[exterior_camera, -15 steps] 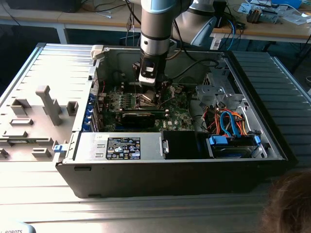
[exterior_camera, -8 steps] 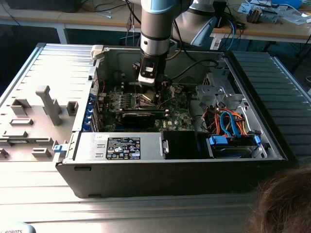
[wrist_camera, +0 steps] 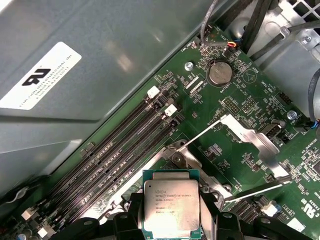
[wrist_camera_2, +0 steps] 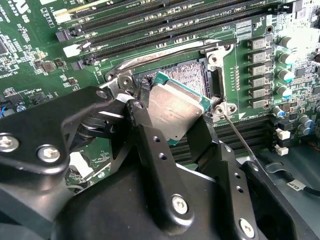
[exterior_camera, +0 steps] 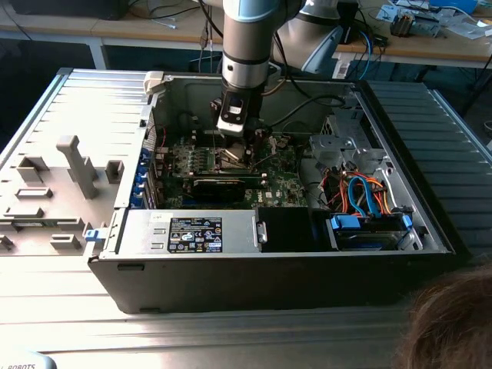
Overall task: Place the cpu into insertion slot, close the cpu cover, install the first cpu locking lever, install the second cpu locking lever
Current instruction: 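Place the cpu into insertion slot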
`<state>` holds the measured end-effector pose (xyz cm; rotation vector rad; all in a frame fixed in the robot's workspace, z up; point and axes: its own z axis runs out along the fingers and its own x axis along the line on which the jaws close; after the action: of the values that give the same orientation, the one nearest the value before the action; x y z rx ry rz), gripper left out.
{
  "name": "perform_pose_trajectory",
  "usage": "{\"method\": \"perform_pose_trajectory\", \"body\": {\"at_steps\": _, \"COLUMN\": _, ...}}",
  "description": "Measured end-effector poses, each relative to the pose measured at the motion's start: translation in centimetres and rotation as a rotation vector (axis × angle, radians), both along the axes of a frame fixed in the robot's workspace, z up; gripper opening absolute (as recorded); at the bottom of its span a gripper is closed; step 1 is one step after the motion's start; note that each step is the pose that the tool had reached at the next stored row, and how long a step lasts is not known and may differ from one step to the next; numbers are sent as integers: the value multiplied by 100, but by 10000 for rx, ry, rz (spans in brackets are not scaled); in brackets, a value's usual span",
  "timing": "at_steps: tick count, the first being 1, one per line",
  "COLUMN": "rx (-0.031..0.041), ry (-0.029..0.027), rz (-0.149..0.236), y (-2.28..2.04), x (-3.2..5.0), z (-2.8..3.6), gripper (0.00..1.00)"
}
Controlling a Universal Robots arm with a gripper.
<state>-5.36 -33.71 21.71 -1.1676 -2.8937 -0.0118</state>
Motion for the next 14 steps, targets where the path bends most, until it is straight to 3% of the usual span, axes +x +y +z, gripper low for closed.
{"method": "perform_pose_trajectory", "body": {"at_steps": 14, "rx": 0, "ry": -1, "rz": -253, "y": 0, "x": 0, "z": -9, "gripper": 54}}
